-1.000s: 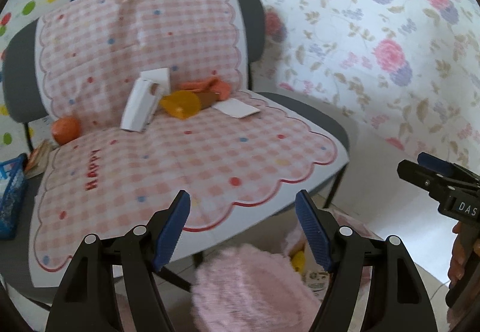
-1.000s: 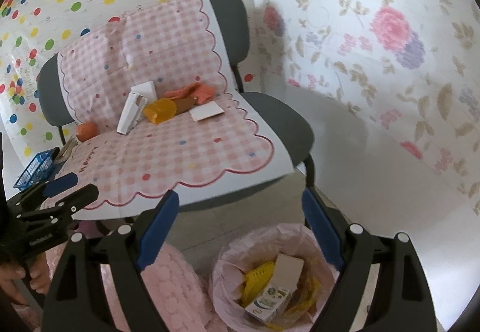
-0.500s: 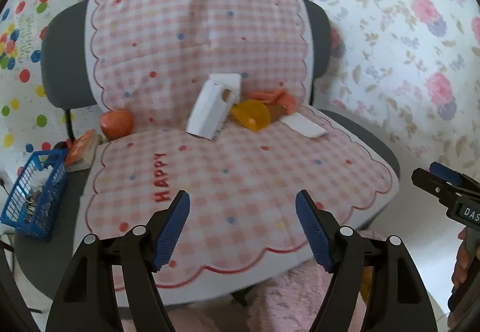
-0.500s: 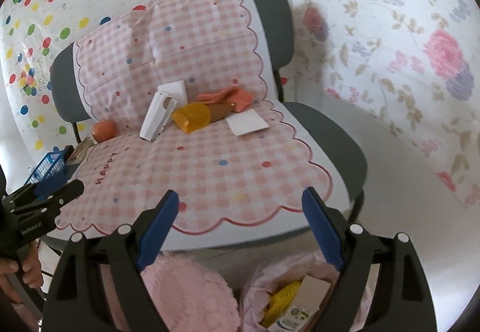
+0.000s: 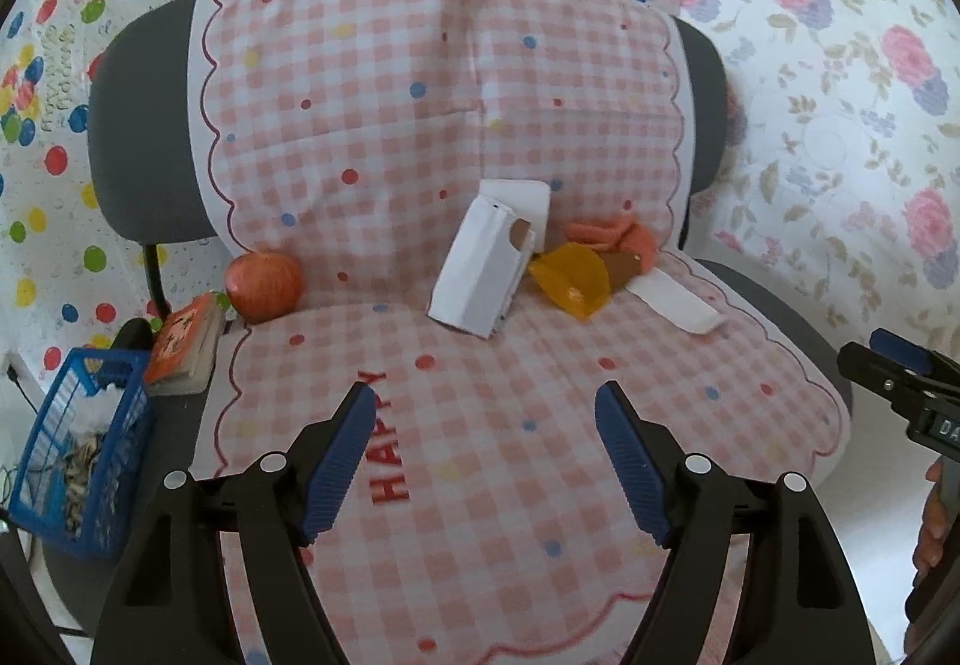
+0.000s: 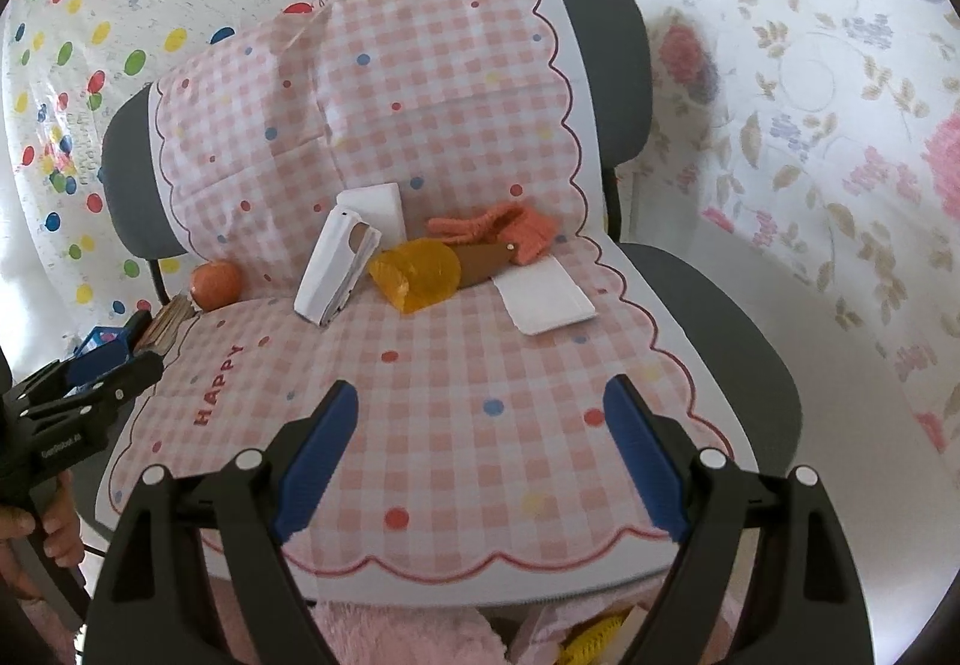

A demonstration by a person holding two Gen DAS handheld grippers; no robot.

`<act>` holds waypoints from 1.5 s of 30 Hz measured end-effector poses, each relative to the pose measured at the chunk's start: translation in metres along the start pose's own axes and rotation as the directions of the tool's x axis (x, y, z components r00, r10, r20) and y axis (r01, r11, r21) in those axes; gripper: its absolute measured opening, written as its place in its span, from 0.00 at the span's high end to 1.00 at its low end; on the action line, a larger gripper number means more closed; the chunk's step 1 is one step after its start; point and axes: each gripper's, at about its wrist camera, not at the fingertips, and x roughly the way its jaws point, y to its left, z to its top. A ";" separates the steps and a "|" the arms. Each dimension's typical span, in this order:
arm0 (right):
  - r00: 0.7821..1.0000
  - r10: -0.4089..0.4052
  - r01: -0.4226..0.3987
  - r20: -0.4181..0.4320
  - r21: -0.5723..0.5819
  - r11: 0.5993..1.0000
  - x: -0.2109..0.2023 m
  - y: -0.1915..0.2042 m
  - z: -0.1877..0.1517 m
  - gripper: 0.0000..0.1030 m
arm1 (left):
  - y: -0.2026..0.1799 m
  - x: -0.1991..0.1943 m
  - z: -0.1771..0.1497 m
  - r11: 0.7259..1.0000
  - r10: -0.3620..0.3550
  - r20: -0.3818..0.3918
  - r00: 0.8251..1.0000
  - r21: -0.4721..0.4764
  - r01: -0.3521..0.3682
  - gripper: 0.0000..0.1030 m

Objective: Collect trash
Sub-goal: 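Move both empty grippers back over the chair seat, then grasp the yellow translucent lid with the right gripper and lift it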

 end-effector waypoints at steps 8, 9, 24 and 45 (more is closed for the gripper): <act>1.000 0.017 -0.017 -0.005 -0.010 1.000 0.042 0.000 0.023 0.20 | 0.019 0.053 0.020 0.999 0.035 -0.027 0.999 -0.004 -0.035 0.25; 1.000 0.019 -0.019 -0.012 -0.011 1.000 0.048 0.001 0.025 0.20 | 0.021 0.058 0.022 0.999 0.041 -0.029 0.999 -0.006 -0.041 0.25; 0.976 0.081 -0.109 -0.204 -0.127 0.986 0.192 0.053 0.048 0.50 | 0.052 0.130 0.041 0.997 0.083 -0.085 0.993 0.004 -0.083 0.25; 0.965 0.153 -0.179 -0.212 -0.111 0.978 0.186 0.056 0.053 0.99 | 0.044 0.131 0.033 0.999 0.048 -0.105 0.993 0.024 -0.046 0.25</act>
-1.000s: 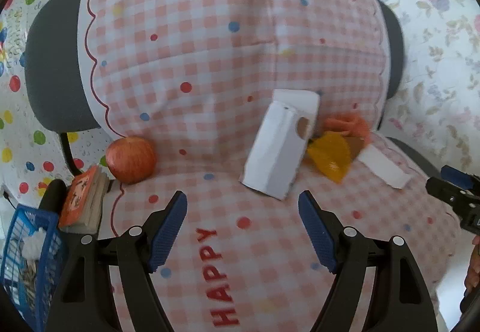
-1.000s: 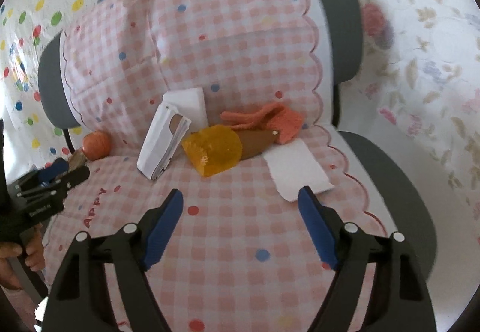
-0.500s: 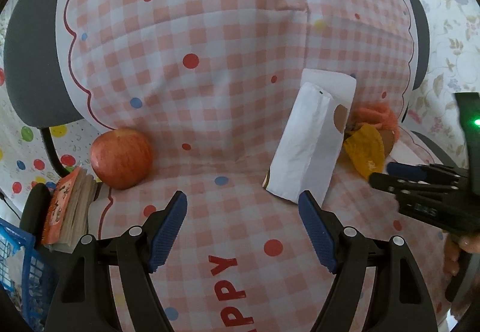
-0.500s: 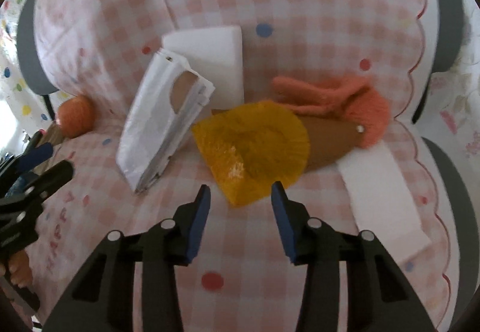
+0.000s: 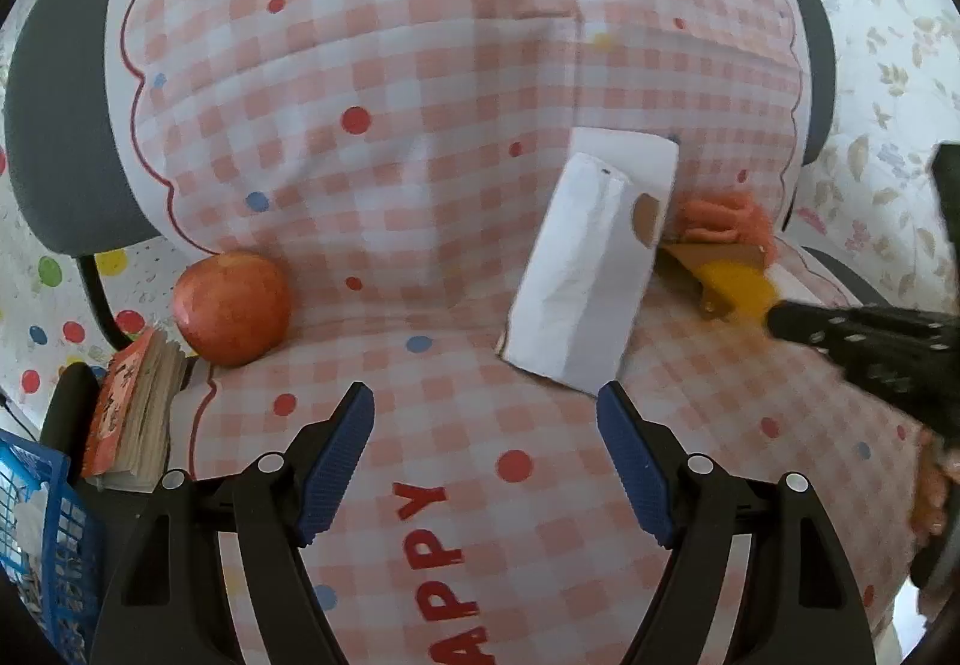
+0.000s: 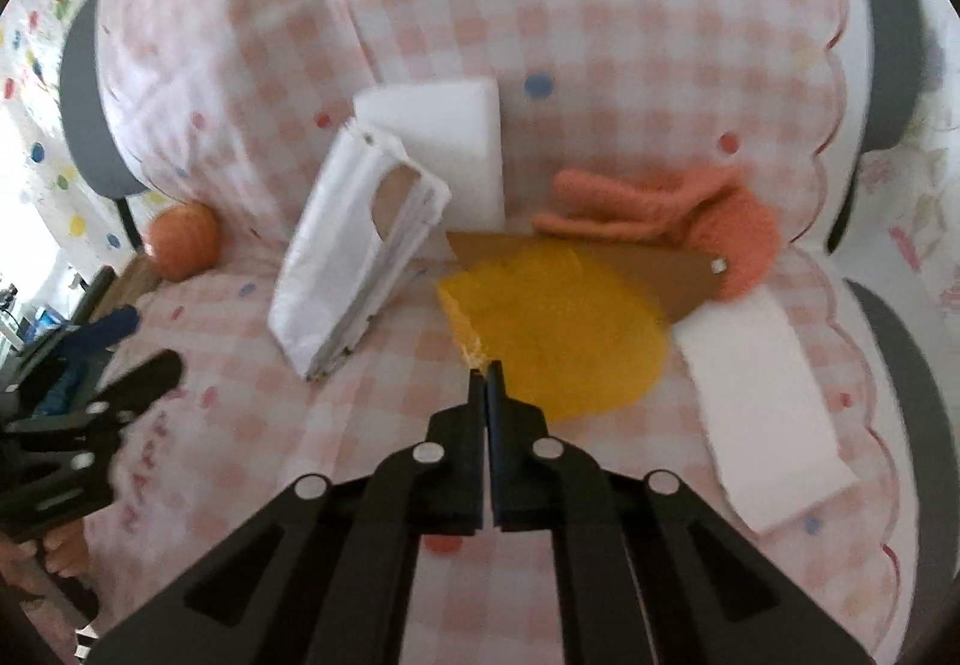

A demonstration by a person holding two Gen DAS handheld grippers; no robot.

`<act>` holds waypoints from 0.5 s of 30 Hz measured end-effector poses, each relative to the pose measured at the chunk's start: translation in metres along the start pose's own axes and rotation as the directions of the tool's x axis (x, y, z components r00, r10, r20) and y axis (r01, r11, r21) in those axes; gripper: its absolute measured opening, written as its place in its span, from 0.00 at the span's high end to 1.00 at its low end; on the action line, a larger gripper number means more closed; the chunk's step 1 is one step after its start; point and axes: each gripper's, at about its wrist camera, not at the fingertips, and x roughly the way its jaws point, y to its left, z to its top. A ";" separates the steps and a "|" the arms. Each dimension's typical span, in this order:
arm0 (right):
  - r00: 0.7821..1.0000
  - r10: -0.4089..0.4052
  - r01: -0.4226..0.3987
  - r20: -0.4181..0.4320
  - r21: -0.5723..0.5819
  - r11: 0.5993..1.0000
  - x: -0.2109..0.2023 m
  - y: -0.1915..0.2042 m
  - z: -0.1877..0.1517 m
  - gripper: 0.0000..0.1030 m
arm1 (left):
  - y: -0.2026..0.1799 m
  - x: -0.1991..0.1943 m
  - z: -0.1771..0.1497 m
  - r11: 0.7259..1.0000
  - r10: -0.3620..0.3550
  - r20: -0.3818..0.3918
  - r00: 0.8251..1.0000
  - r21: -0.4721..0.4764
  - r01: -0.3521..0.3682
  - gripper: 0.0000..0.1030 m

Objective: Collect trash
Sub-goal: 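Grasp the yellow translucent lid with the right gripper and lift it, then grasp the white paper bag with the left gripper while the right holds the lid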

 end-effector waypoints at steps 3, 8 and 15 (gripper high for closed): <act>0.998 -0.009 0.008 0.057 0.011 1.000 -0.029 -0.006 -0.003 0.99 | -0.009 0.002 0.002 1.000 -0.009 0.002 1.000 0.023 0.009 0.19; 0.994 -0.005 0.002 0.113 0.030 1.000 -0.062 -0.012 -0.008 0.99 | -0.023 0.019 0.010 0.998 -0.029 -0.012 1.000 0.055 0.030 0.18; 0.992 0.013 -0.017 0.126 0.033 0.999 -0.060 -0.014 -0.005 0.99 | -0.027 0.059 0.028 0.995 -0.068 -0.074 0.995 0.074 0.073 0.22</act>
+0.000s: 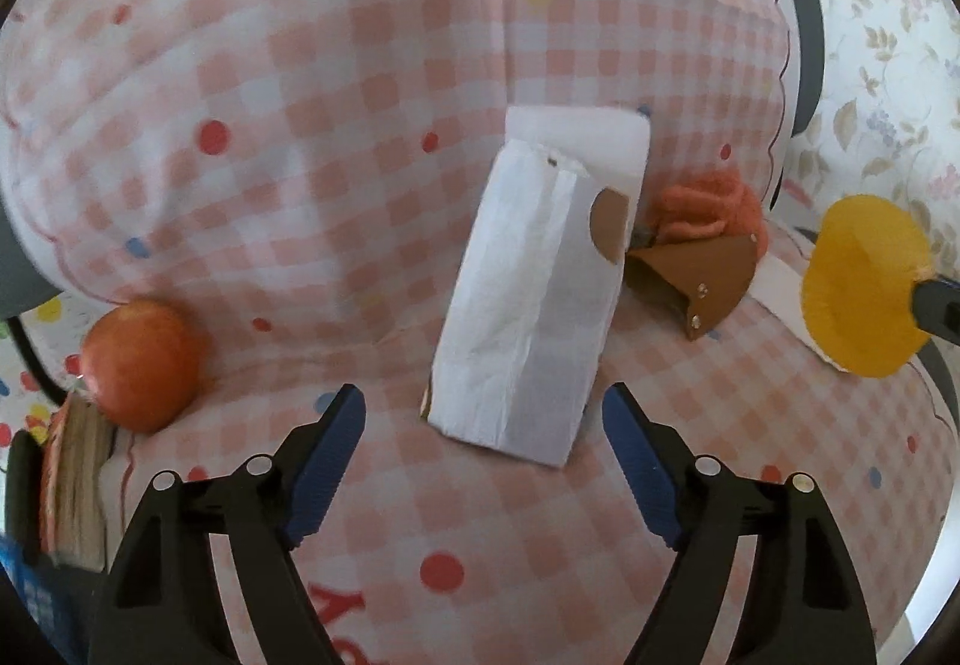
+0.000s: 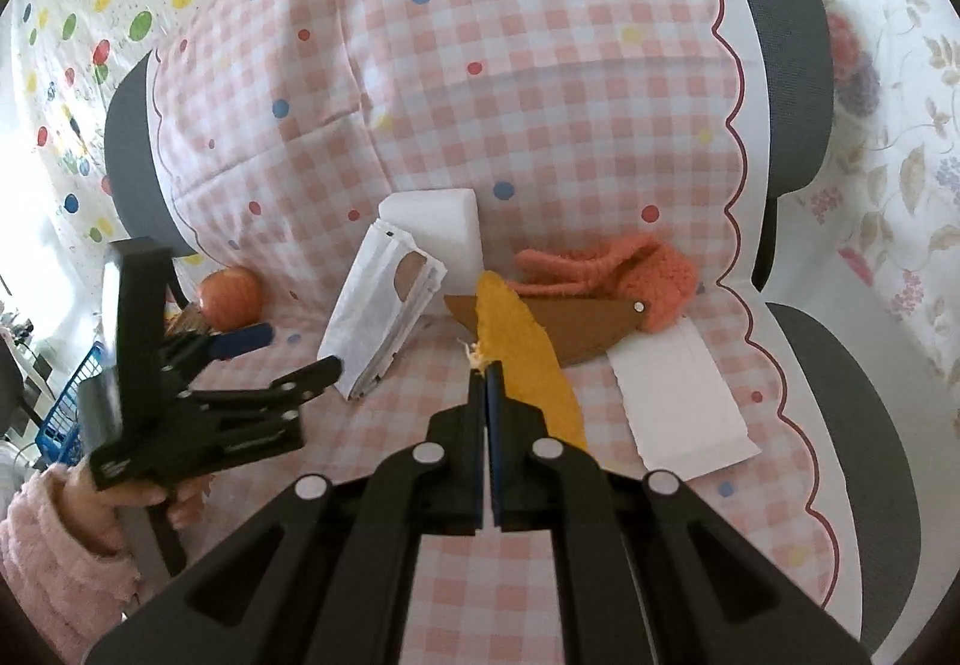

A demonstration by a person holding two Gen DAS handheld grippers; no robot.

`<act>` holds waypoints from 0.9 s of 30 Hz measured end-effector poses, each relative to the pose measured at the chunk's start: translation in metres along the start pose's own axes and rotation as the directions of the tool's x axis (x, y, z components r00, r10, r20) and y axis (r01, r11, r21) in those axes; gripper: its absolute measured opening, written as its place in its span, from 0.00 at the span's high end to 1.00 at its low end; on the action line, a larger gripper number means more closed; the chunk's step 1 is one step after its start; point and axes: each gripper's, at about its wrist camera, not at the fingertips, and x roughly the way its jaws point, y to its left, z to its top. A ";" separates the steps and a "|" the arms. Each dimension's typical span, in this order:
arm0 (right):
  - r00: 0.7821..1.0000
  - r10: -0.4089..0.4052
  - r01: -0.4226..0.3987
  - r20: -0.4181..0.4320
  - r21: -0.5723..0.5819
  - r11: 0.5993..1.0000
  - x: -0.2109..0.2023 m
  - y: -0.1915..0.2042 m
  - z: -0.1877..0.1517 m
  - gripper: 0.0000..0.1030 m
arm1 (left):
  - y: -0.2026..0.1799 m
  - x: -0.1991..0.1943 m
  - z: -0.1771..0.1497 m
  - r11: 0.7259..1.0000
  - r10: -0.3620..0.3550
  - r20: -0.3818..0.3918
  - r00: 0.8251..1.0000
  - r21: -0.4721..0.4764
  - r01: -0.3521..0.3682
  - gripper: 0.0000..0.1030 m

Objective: Collect trash
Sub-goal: 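Grasp the white paper bag with the left gripper while the right holds the lid, then carry both items to the trash bag and open both grippers over it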

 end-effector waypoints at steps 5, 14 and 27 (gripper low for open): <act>1.000 0.010 -0.010 -0.007 0.010 1.000 0.006 -0.005 0.003 0.99 | -0.005 0.020 0.011 0.999 -0.007 -0.047 0.999 0.044 0.009 0.22; 1.000 0.011 -0.010 -0.016 0.021 1.000 0.006 -0.006 -0.002 0.99 | -0.011 0.038 0.016 0.998 -0.023 -0.100 0.995 0.064 0.029 0.75; 0.999 0.018 -0.019 0.033 0.048 0.999 -0.046 0.000 -0.027 0.99 | -0.041 -0.113 -0.030 0.995 -0.101 0.133 0.986 0.006 0.101 0.92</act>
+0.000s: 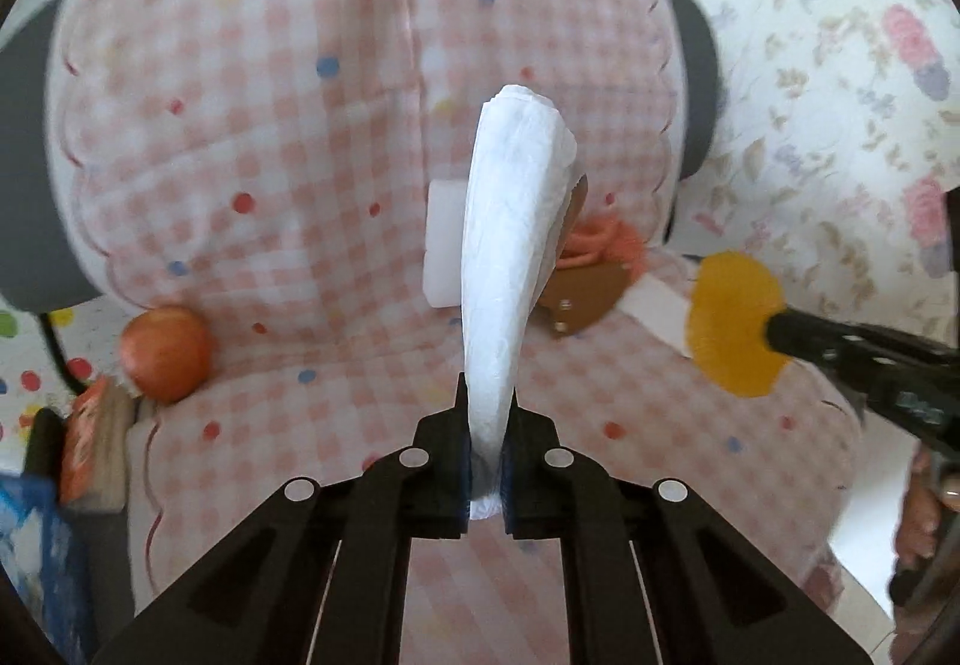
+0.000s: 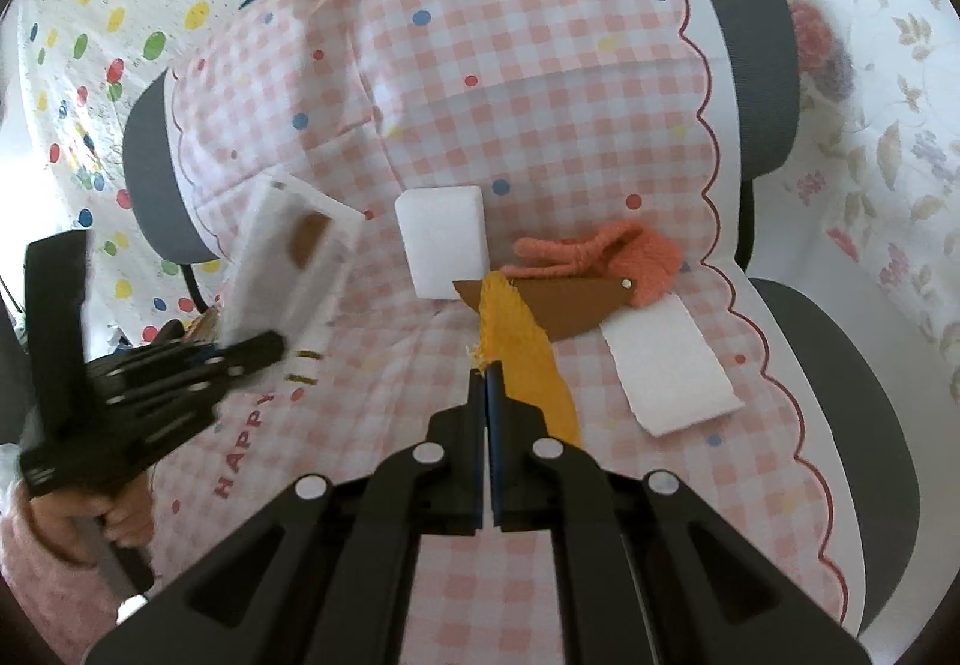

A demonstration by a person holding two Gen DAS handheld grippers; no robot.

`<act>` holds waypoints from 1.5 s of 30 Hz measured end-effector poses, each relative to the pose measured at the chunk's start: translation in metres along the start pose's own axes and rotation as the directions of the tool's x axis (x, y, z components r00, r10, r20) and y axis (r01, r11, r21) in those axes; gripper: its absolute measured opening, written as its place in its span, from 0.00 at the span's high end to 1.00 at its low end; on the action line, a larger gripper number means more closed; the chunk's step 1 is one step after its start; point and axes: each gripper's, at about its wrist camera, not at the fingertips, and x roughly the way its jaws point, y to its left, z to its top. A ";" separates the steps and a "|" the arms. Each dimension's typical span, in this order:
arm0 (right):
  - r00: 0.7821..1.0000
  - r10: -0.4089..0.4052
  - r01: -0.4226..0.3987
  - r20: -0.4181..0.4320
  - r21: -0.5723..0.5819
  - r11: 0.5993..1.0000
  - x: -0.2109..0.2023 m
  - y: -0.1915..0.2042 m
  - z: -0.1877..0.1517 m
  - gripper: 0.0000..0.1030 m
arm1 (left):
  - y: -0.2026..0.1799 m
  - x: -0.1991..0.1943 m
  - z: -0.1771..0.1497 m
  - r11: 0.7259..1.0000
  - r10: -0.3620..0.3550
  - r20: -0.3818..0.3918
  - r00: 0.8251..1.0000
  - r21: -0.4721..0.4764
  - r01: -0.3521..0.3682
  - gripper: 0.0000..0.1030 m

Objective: Collect trash
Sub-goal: 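Carry both items to the trash bag and open both grippers over it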

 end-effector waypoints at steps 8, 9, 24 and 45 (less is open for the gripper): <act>1.000 -0.013 0.013 0.013 0.030 0.999 -0.042 0.001 -0.035 0.99 | -0.034 -0.058 -0.033 1.000 0.012 0.037 0.999 0.001 -0.012 0.92; 1.000 -0.023 0.023 0.016 0.028 0.999 -0.048 0.001 -0.041 0.99 | -0.041 -0.063 -0.039 1.000 0.000 0.040 0.999 0.001 0.000 0.92; 0.985 -0.165 0.161 0.045 0.088 0.983 -0.138 -0.025 -0.125 0.99 | -0.136 -0.091 -0.098 0.976 -0.188 0.016 0.982 0.113 0.185 0.92; 0.959 -0.282 0.283 -0.037 0.222 0.933 -0.205 -0.063 -0.233 0.98 | -0.238 -0.079 -0.167 0.896 -0.343 -0.148 0.927 0.246 0.371 0.92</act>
